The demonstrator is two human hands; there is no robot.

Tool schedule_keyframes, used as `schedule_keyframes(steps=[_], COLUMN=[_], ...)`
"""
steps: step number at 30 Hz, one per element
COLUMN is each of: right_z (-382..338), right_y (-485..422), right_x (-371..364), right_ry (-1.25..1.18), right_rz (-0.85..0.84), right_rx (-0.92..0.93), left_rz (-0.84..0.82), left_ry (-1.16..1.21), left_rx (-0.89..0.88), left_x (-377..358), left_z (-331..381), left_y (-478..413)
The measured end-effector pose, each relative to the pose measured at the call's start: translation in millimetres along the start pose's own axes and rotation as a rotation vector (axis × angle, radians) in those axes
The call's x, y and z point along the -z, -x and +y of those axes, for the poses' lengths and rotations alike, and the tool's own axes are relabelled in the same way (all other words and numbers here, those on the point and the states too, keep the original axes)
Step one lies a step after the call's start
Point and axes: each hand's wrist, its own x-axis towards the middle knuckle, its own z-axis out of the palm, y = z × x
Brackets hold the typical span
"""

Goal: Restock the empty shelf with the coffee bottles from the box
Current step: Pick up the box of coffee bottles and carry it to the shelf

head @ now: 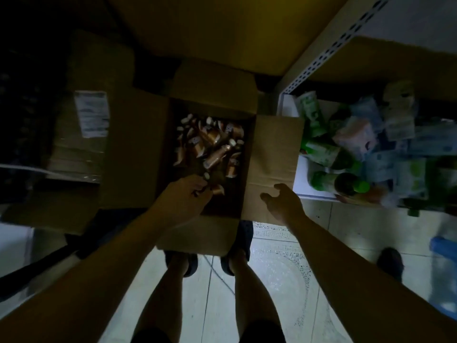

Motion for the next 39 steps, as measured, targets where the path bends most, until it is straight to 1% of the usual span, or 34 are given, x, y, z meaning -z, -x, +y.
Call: schedule_keyframes(steps=[2, 6, 8, 10, 12, 15, 17, 19, 20, 21, 24, 26, 28, 31, 33, 36, 37, 39], right_z=[13.0, 29.5, 35.8, 38.2, 39.9, 41.0, 37.9, 31.5, 28.1, 22.4, -3.9, -24.6, -44.1, -59.8, -59.4, -48.1, -42.2, -31.9], right_y=[-31.6, -81.3, -100.5, -115.5, -126.2, -131.0, -125.4, -113.9, -107.2, -99.2, -74.9, -64.0, -58.5, -62.2, -68.8, -82.3, -85.8, -91.1], right_x=[-13.3, -33.8, -40.1, -45.0, -47.6, -49.6, -47.4, -41.5, -38.3, -35.7, -38.5, -51.0, -65.8, -91.0, -102.0, -108.2, -108.8, -109.4], right_ry=[0.014, 0.050, 0.067, 0.089, 0.052, -0.110, -0.106, -0.103, -0.121, -0.154, -0.228, -0.153, -0.096, -0.105, -0.091, -0.093, -0.075, -0.015], right_rz=[0.055, 0.137, 0.223, 0.315, 0.402, 0.434, 0.447, 0.499, 0.503, 0.471, 0.272, 0.155, 0.107, 0.091, 0.115, 0.119, 0.132, 0.173], right_rx=[-0.019, -0.017, -0.001, -0.026, -0.048, -0.039, -0.073, -0.112, -0.110, -0.098, -0.018, 0.062, 0.110, 0.115, 0.104, 0.102, 0.095, 0.095], left_rz=[-0.009, -0.025, -0.060, -0.072, -0.063, -0.054, -0.052, -0.045, -0.040, -0.032, -0.042, -0.042, -0.018, 0.009, 0.037, 0.097, 0.146, 0.294], left_ry=[-0.019, 0.032, 0.074, 0.119, 0.146, 0.173, 0.160, 0.161, 0.165, 0.175, 0.226, 0.225, 0.220, 0.238, 0.185, -0.001, -0.084, -0.250], left_rx=[-0.014, -0.060, -0.066, -0.059, -0.055, -0.061, -0.061, -0.053, -0.044, -0.038, -0.001, 0.029, 0.066, 0.111, 0.122, 0.127, 0.131, 0.180], left_x=[-14.2, -40.7, -53.8, -63.4, -69.9, -74.6, -72.0, -66.3, -62.3, -57.6, -38.6, -23.7, -7.7, 16.7, 30.7, 51.9, 57.0, 67.4], left_z=[-11.4, -29.3, -34.4, -39.6, -46.1, -54.9, -57.7, -60.4, -61.0, -61.8, -64.1, -68.3, -77.8, -93.5, -104.2, -132.7, -146.4, -168.1], left_y=[-33.1, -83.3, -102.2, -116.1, -125.2, -127.0, -120.9, -112.7, -108.3, -104.0, -92.6, -88.9, -88.9, -91.3, -93.6, -96.7, -99.4, -103.8])
